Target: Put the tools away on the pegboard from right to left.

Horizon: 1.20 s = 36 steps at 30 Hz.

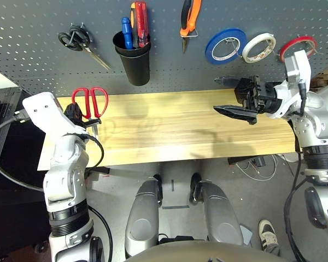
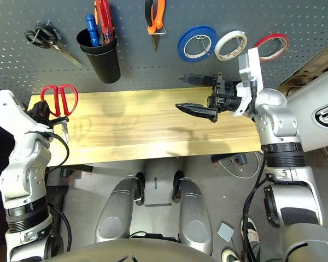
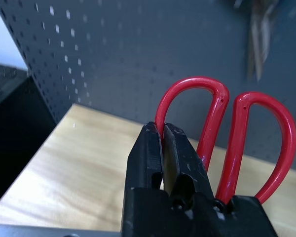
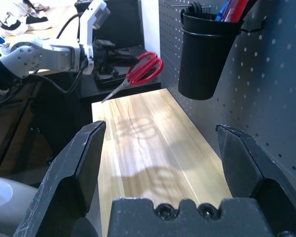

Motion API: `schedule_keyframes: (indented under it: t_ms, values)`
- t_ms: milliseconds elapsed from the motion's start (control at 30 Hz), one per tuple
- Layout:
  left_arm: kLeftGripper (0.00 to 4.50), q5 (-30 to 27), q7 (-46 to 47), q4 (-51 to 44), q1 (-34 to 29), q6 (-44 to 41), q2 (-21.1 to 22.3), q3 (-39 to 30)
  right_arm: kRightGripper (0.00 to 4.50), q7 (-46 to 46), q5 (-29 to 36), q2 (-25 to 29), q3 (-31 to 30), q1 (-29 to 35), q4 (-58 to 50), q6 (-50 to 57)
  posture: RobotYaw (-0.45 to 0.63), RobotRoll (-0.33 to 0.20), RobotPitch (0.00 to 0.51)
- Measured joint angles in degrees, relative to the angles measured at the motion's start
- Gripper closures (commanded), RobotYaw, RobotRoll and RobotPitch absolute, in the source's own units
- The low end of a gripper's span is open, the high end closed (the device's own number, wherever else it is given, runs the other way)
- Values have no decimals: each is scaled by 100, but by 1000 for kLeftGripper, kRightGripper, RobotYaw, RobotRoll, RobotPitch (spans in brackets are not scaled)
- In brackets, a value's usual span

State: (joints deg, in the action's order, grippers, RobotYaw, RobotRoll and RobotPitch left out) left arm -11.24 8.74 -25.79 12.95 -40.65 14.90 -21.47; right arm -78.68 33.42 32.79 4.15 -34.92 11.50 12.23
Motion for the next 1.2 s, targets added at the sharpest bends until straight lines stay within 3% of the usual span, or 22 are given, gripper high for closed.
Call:
schedule_keyframes:
  t_ms: [200, 467, 633, 900, 1200]
  values:
    - [4443, 83, -2, -151, 184, 177, 268, -193, 0, -66, 110, 131, 68, -88, -79, 217, 45, 0, 163]
    - [4443, 129, -56, -313, 48, 1279, 147, -368, 0, -412, 118, 296, 125, -401, 237, 267, 54, 0, 151]
    - [4443, 124, -60, -289, 325, 1669, 149, -366, 0, -569, 96, 312, 126, -512, 531, 254, 54, 0, 154]
    - [4443, 223, -171, 948, 1145, 2063, 226, -108, 0, -560, 76, 313, 139, -519, 634, 200, 29, 0, 158]
    - [4443, 235, -26, 2242, 1566, 2440, 186, -193, 0, -403, 120, 283, 173, -495, 433, 223, 0, 0, 166]
